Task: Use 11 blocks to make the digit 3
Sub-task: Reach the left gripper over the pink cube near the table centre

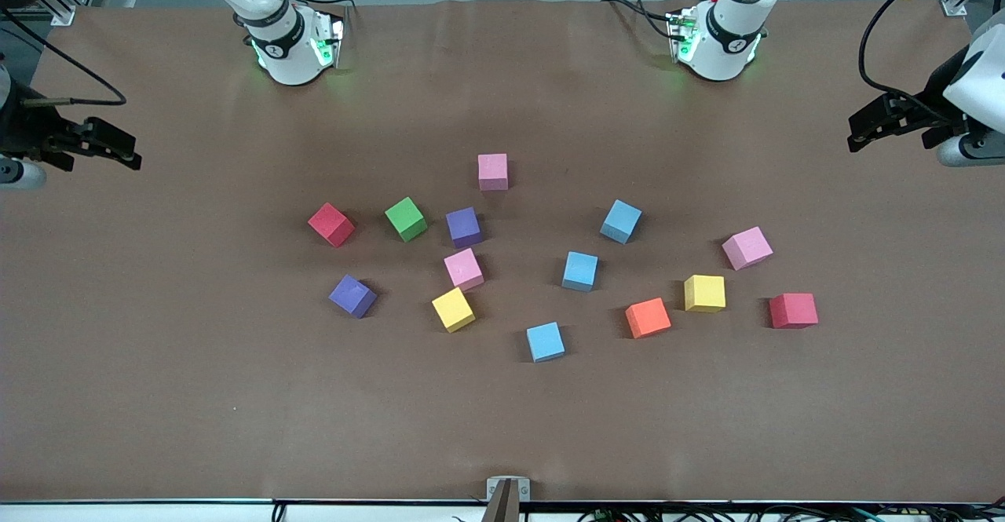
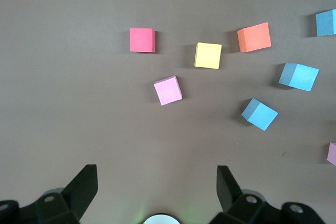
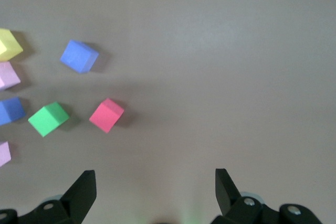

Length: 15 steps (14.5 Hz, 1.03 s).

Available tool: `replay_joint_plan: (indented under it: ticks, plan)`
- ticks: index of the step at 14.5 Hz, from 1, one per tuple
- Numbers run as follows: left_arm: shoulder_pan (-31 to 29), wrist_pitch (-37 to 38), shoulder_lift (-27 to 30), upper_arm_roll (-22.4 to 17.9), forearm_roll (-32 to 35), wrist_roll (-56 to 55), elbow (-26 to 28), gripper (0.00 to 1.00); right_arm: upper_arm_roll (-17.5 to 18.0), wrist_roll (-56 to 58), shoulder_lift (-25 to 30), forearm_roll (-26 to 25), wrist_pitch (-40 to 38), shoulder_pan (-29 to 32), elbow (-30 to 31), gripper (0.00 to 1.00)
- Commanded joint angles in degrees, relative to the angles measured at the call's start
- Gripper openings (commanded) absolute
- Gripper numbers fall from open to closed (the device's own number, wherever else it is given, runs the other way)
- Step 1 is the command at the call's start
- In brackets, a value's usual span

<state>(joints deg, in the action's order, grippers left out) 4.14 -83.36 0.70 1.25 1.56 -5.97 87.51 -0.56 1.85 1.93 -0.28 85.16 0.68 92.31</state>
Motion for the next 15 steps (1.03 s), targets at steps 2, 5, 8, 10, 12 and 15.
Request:
replay_joint_plan:
  ticks: [2,5,8,10,12,15]
  plan:
    - [-0.27,1.18,-0.26,0.15,0.47,-0.10,-1.37,1.00,1.18,-0.09,0.88,0.54,-4.90,1.25,-2.57,1.00]
    - [-0.27,1.18,-0.43,0.24,0.73,-0.01,-1.37,1.00,1.35,0.61,1.76,0.54,-4.48,1.34,-3.10,1.00]
    - [0.60,0.48,-1.48,0.33,1.17,-0.27,-1.37,1.00,1.09,0.62,4.48,0.54,-4.03,1.34,-2.40,1.00]
    - [1.04,-0.75,-2.71,0.85,0.20,-0.45,-0.76,1.00,1.17,0.53,4.49,0.63,-4.38,1.34,-2.48,1.00]
    - [1.04,-1.37,-4.03,0.94,-1.46,-0.71,-0.49,1.00,1.26,0.44,4.57,0.71,-4.21,1.25,-2.48,1.00]
    - [1.57,-2.51,-5.52,1.47,-2.08,-1.49,-0.06,1.00,1.18,0.44,4.57,1.42,-4.12,1.34,-2.83,1.00]
